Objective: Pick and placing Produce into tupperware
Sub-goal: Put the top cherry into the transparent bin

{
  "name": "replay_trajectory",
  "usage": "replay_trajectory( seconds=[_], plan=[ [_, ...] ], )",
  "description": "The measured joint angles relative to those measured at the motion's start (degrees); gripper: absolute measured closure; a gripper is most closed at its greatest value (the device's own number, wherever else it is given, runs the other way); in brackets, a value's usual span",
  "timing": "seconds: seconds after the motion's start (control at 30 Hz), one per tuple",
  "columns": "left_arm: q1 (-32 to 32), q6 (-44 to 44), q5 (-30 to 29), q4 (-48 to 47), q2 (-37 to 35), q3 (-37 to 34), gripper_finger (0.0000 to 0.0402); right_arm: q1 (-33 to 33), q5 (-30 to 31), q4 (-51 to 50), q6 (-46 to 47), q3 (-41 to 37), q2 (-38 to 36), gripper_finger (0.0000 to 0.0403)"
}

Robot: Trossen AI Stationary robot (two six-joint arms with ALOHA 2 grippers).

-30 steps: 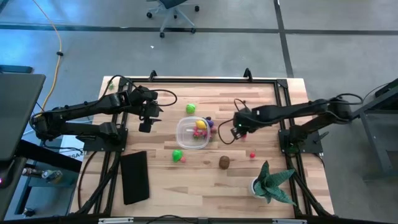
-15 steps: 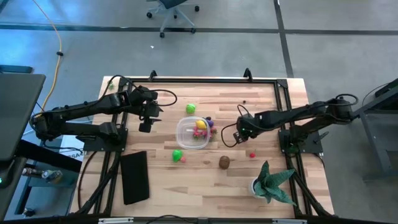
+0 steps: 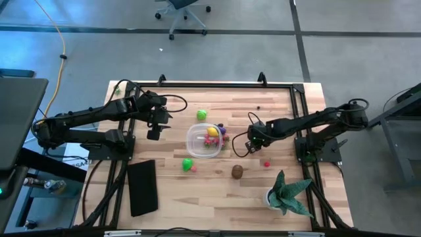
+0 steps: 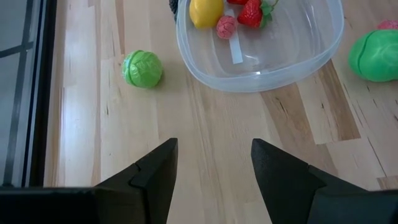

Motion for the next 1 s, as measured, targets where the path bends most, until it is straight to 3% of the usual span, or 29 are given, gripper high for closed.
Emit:
replay_trajectory(
  seconds=[0.33,1.0],
  plan=[
    [-0.01,0.0,-0.69,-0.01,0.01,0.0,0.0208,0.5,1.83,0.16,-1.97,0.02,0.38,0.0221],
    [0.01,0.0,-0.69,-0.01,0.01,-0.01,0.0208,0.83,3.1,0.49,-2.64,0.05,0.38,0.0305]
  ],
)
